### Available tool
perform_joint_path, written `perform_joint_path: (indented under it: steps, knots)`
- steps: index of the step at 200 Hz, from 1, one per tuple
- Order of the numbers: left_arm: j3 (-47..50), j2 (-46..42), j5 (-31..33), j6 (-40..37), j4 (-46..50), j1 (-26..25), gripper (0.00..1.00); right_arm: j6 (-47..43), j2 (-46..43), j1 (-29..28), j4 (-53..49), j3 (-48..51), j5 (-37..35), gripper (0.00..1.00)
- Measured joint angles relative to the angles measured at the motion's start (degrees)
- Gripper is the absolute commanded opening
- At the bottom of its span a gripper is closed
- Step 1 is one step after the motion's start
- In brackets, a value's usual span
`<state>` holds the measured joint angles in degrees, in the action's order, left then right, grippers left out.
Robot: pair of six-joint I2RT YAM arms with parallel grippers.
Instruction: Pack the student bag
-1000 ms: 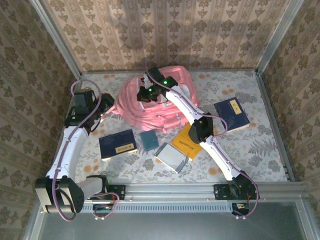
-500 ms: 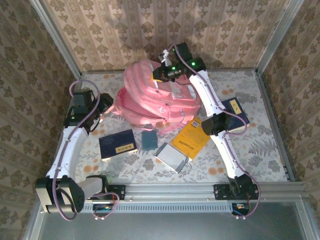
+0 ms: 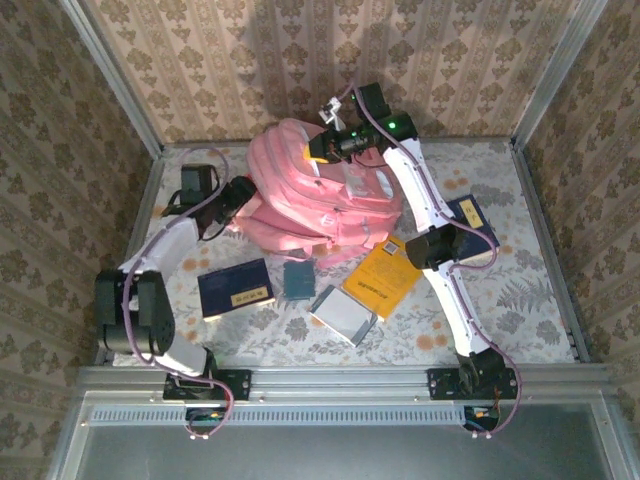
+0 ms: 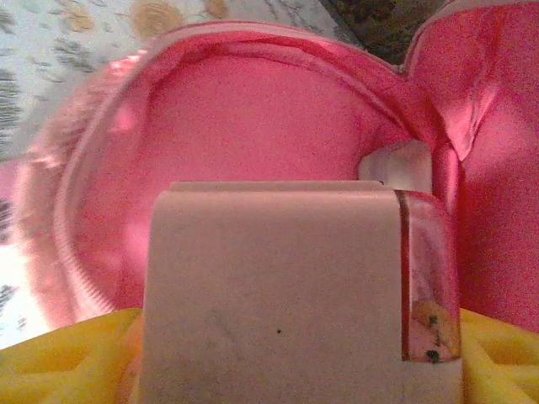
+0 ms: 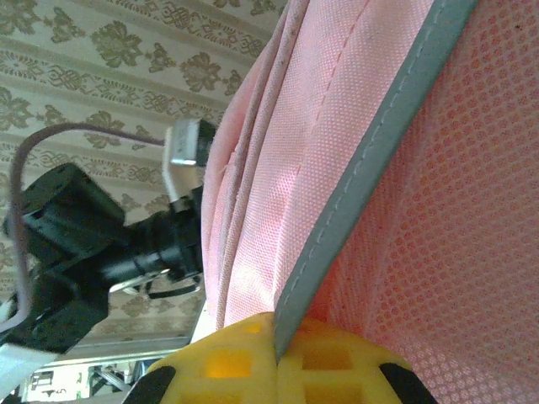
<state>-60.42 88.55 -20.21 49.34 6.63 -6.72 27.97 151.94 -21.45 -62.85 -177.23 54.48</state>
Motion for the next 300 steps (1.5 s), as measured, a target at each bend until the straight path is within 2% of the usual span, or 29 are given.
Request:
perform_joint_path:
  steps: [29,49,100,116,142,149,189,229,249,300]
  knots:
    - [-1.22,6.69,-3.26,4.15,-7.74,-0.92,0.42,1.92,-0.28,0.59,1.73,0.00,1.31,0.00]
    - [-4.33,12.94,-5.27,7.78,-13.60,-3.41,0.45,3.58,-0.48,0.96,3.45,0.00,2.08,0.00]
    - [-7.48,24.65,-8.13,19.58,-30.16,-14.27,0.51,7.74,-0.50,1.79,7.04,0.00,3.58,0.00]
    - [-9.03,28.00,-8.46,22.91,-34.38,-16.68,0.63,8.52,-0.50,1.99,7.43,0.00,3.69,0.00]
    - [-11.80,31.50,-8.79,26.21,-38.58,-18.88,0.94,8.96,-0.50,2.38,7.39,0.00,3.74,0.00]
    - [-12.09,31.56,-8.79,26.73,-38.80,-19.12,1.00,8.94,-0.50,2.49,7.37,0.00,3.78,0.00]
    - [-13.18,30.82,-9.27,25.83,-37.29,-19.89,1.00,8.90,-0.61,2.73,7.30,0.00,4.04,0.00]
    - [-12.92,26.62,-9.16,21.77,-29.86,-19.76,1.00,8.17,-0.94,2.95,6.91,0.00,4.02,0.00]
    - [-12.26,22.58,-9.55,18.91,-25.42,-18.62,1.00,7.34,-1.51,3.41,5.92,0.00,3.78,0.00]
    - [-10.08,15.65,-10.49,15.30,-22.77,-14.27,1.00,4.13,-2.58,4.15,2.93,0.00,1.36,0.00]
